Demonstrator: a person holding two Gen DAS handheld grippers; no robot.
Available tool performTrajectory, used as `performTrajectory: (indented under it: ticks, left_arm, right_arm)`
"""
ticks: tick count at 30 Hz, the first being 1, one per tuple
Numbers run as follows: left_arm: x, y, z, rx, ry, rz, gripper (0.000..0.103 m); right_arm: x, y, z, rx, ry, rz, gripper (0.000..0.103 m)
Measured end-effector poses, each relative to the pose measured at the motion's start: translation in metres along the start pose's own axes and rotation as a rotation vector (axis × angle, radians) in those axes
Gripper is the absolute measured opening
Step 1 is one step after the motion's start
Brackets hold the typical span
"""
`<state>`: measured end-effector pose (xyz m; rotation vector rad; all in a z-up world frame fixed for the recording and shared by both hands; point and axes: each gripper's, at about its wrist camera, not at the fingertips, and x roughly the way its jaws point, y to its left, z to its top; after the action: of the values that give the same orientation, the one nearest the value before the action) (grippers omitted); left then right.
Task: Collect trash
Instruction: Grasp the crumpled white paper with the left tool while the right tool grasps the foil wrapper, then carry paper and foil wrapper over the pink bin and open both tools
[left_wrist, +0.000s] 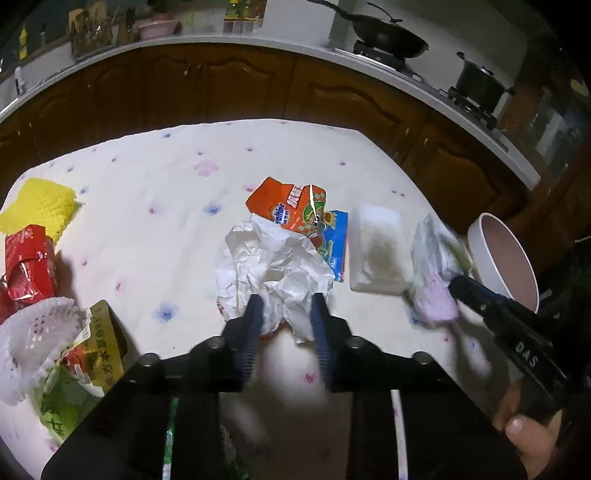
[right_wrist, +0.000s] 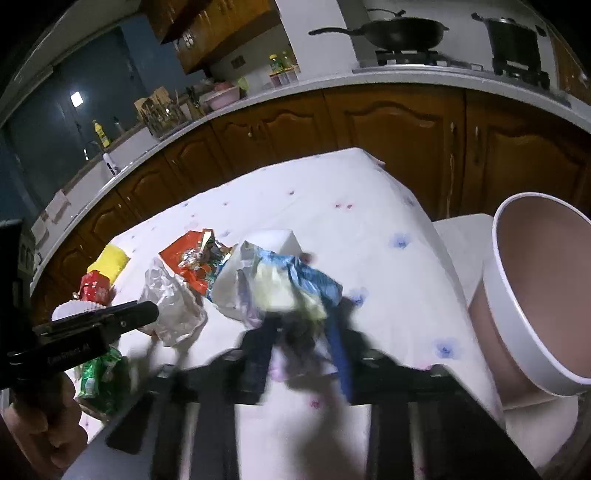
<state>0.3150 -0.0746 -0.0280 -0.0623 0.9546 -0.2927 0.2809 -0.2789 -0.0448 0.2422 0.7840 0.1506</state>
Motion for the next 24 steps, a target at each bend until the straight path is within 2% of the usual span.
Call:
performTrajectory:
  ticks: [1,11,16,24]
  left_arm:
    - [-0.002,0.001,-0.002,-0.003,-0.003,-0.005,0.020]
    - [-0.056,0.000,-0.010,-0.028,-0.085,-0.102,0.018]
    - [-0.073,-0.014,-0.007,-0.011,-0.113,-0.155,0.018]
    - [-0.079,-0.055,-0.004,0.048,-0.125,-0.221,0.018]
  right_arm:
    - [-0.002,0.000,-0.001,-0.003,-0.002,0.000,0.005]
    - [-0.043,0.001,-0.005,-0.006,-0.070,0.040,0.004]
    - [-0.067,-0.007,-0.005,0.009,-0.108,0.032,0.004]
    - [-0.101,-0.030,-0.010,0.039,-0.153,-0.018,0.005]
